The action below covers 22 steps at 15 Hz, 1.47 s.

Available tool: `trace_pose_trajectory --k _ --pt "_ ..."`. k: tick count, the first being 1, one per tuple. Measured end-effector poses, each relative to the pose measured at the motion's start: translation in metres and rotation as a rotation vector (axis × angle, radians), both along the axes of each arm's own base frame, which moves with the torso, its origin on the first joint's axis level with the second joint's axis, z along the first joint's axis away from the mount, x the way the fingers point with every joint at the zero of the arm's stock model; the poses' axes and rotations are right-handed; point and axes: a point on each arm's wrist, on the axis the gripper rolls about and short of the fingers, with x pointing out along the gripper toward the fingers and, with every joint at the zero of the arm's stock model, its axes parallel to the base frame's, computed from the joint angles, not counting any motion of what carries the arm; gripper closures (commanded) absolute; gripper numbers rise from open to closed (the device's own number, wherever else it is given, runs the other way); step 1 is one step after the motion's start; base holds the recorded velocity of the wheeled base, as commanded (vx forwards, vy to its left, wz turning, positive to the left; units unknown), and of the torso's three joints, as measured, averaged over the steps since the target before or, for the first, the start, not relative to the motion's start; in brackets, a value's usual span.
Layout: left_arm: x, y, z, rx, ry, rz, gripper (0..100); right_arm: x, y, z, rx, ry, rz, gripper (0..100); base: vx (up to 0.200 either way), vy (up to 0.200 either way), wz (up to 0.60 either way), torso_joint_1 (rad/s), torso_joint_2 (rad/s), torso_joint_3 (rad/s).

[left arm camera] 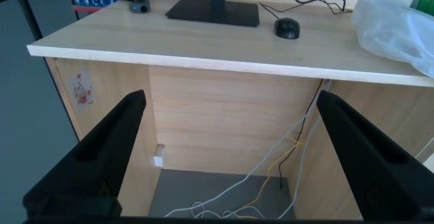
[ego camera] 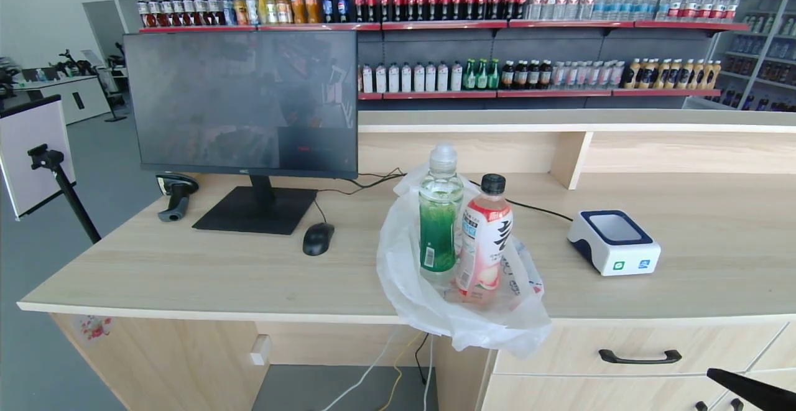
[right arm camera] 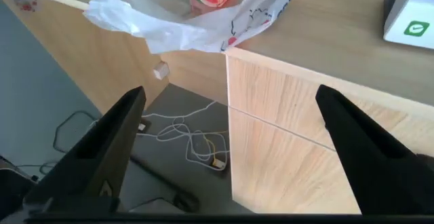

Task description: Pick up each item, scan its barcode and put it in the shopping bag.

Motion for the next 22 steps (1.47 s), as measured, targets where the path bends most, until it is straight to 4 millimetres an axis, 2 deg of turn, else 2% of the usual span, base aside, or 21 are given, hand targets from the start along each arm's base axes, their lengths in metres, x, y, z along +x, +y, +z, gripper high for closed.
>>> trace_pose_trajectory --k 3,4,6,8,13,17,22 --pt "0.000 0.000 0.000 0.006 0.000 -0.001 0 -0.036 -0.022 -0.023 -0.019 0.021 -0.004 0 0.000 0.000 0.00 0.000 0.00 0.000" --pt "0.000 0.000 0.000 0.006 0.000 -0.001 0 -0.043 -0.026 -0.031 -0.042 0.017 -0.017 0 0.000 0.000 0.00 0.000 0.00 0.000" --pt "0.000 0.000 0.000 0.005 0.000 -0.001 0 -0.052 -0.031 -0.035 -0.048 -0.063 -0.047 0 0.000 0.000 0.00 0.000 0.00 0.000" --pt "0.000 0.000 0.000 0.004 0.000 0.000 0 -0.055 -0.032 -0.037 -0.030 -0.103 -0.109 0 0.000 0.000 0.00 0.000 0.00 0.000" --pt "0.000 0.000 0.000 -0.001 0.000 0.000 0 -0.064 -0.031 -0.038 -0.018 -0.189 -0.436 0 0.000 0.000 0.00 0.000 0.00 0.000" --pt "0.000 0.000 0.000 -0.001 0.000 0.000 0 -0.070 -0.030 -0.039 0.002 -0.262 -0.507 0 0.000 0.000 0.00 0.000 0.00 0.000" --pt "0.000 0.000 0.000 -0.006 0.000 0.001 0 -0.073 -0.030 -0.040 0.055 -0.286 -0.529 0 -0.200 0.000 0.00 0.003 0.00 0.002"
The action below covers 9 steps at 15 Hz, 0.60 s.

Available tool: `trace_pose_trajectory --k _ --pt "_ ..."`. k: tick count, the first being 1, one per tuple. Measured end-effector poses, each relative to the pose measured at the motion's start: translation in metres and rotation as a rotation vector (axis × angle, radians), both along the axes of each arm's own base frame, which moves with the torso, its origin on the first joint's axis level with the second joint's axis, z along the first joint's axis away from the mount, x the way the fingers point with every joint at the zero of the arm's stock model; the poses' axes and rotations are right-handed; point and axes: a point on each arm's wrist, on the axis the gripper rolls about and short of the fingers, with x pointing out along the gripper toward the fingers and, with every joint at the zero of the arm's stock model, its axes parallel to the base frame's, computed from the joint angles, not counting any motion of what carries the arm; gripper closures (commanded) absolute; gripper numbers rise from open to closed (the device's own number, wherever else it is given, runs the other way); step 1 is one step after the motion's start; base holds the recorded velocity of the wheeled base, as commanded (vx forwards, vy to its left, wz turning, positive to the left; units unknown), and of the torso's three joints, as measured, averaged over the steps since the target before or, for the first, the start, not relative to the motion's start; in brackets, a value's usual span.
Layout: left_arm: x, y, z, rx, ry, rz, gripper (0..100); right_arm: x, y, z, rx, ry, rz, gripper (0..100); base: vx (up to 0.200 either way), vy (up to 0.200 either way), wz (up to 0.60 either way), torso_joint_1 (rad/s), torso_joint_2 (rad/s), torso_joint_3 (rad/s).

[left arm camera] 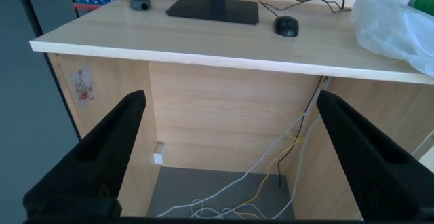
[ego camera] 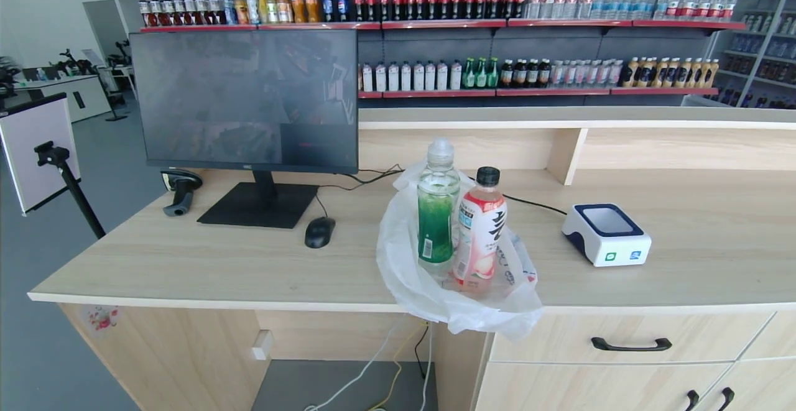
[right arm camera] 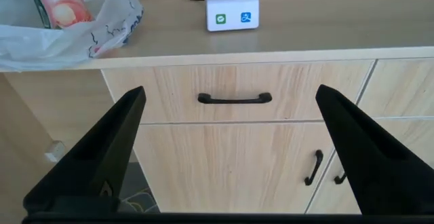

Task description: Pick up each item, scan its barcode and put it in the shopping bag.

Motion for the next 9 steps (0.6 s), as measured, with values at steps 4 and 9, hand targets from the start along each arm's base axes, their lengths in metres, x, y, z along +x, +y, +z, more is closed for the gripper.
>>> trace_pose_trajectory --k 4,9 --pt "0.0000 0.0000 0.0000 -0.001 0.000 0.000 0 0.0000 0.0000 -0.0004 0.004 -0.001 -0.001 0 -0.200 0.000 0.00 -0.007 0.00 0.002" --pt "0.0000 0.0000 0.0001 0.000 -0.001 0.000 0 -0.0001 0.0000 -0.0004 0.010 -0.001 -0.002 0 -0.120 0.000 0.00 0.001 0.00 0.000"
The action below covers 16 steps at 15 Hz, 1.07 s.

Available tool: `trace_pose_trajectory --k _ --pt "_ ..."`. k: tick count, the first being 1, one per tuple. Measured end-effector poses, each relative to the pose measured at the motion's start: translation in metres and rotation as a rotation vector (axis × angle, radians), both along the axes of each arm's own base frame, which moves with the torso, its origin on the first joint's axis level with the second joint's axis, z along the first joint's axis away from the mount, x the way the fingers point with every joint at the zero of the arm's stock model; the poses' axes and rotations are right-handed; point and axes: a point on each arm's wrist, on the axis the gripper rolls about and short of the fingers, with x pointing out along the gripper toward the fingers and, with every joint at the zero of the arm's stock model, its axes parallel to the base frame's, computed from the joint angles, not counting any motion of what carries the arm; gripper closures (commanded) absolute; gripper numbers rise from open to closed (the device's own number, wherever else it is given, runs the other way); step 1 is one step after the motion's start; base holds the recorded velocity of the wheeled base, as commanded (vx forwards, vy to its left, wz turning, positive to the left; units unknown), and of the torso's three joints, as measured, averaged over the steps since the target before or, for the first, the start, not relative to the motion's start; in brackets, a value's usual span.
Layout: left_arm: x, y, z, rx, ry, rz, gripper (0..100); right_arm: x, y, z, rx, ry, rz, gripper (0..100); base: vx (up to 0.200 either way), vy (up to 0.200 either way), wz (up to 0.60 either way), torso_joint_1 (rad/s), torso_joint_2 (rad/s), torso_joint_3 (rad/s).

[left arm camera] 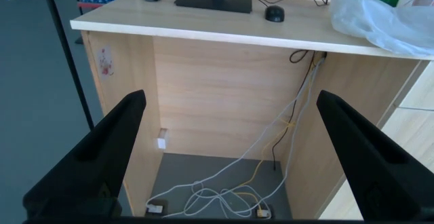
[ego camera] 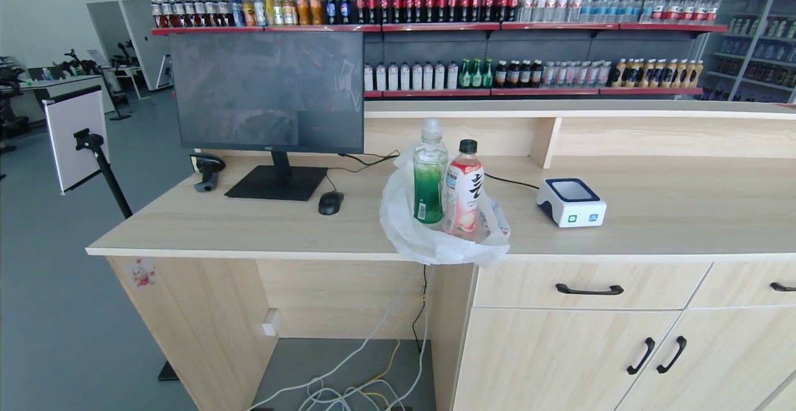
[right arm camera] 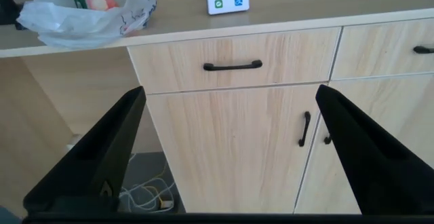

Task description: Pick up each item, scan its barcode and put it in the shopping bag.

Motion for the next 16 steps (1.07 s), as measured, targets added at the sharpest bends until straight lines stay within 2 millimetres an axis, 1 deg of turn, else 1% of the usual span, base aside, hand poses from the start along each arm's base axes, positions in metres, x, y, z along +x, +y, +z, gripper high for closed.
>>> trace_pose_trajectory --k 4,16 --pt "0.0000 0.0000 -0.0002 -0.001 0.002 0.000 0 0.0000 0.0000 0.0001 -0.001 0.000 0.000 0 0.000 0.000 0.00 0.000 0.00 0.000" --pt "0.0000 0.0000 0.0000 -0.014 0.000 0.002 0 0.0000 0.0000 0.0000 -0.001 0.000 0.000 0 0.000 -0.200 0.00 0.002 0.00 0.003"
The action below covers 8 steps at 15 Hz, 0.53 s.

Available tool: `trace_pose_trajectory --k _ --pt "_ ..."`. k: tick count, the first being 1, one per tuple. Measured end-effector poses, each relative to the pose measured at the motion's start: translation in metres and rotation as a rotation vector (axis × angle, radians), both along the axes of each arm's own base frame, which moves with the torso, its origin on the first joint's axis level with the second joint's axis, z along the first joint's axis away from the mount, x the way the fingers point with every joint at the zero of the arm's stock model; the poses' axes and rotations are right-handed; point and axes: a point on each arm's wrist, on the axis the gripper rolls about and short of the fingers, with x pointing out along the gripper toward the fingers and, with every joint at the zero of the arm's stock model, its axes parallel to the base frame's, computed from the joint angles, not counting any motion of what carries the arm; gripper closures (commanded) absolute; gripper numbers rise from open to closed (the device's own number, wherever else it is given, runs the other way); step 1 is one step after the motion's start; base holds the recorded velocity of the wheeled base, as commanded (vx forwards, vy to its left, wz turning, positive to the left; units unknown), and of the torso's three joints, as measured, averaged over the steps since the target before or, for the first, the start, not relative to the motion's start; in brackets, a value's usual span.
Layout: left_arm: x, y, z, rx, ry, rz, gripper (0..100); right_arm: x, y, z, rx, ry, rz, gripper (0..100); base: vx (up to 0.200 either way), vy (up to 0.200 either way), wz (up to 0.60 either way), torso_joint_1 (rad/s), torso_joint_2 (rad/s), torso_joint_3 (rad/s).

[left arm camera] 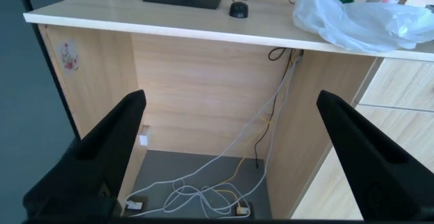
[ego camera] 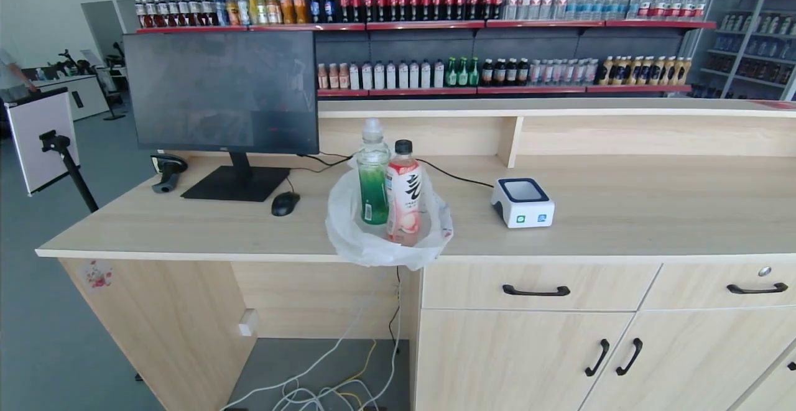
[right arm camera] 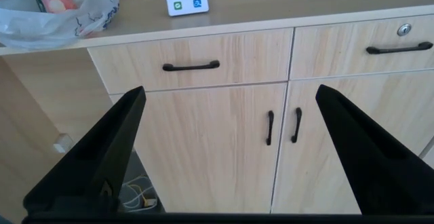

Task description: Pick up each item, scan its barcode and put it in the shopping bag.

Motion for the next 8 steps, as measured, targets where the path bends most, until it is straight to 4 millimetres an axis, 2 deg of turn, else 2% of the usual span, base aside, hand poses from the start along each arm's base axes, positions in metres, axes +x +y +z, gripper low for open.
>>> trace_pose_trajectory --k 1,8 --pt "0.0000 0.0000 0.0000 0.000 0.000 0.000 0 0.0000 0.0000 0.0000 0.000 0.000 0.000 0 0.000 -0.200 0.00 0.007 0.00 0.012" --pt "0.0000 0.0000 -0.0001 0.001 0.001 -0.001 0 0.0000 0.0000 0.0002 -0.002 -0.001 -0.001 0 0.000 0.000 0.00 0.000 0.00 0.000"
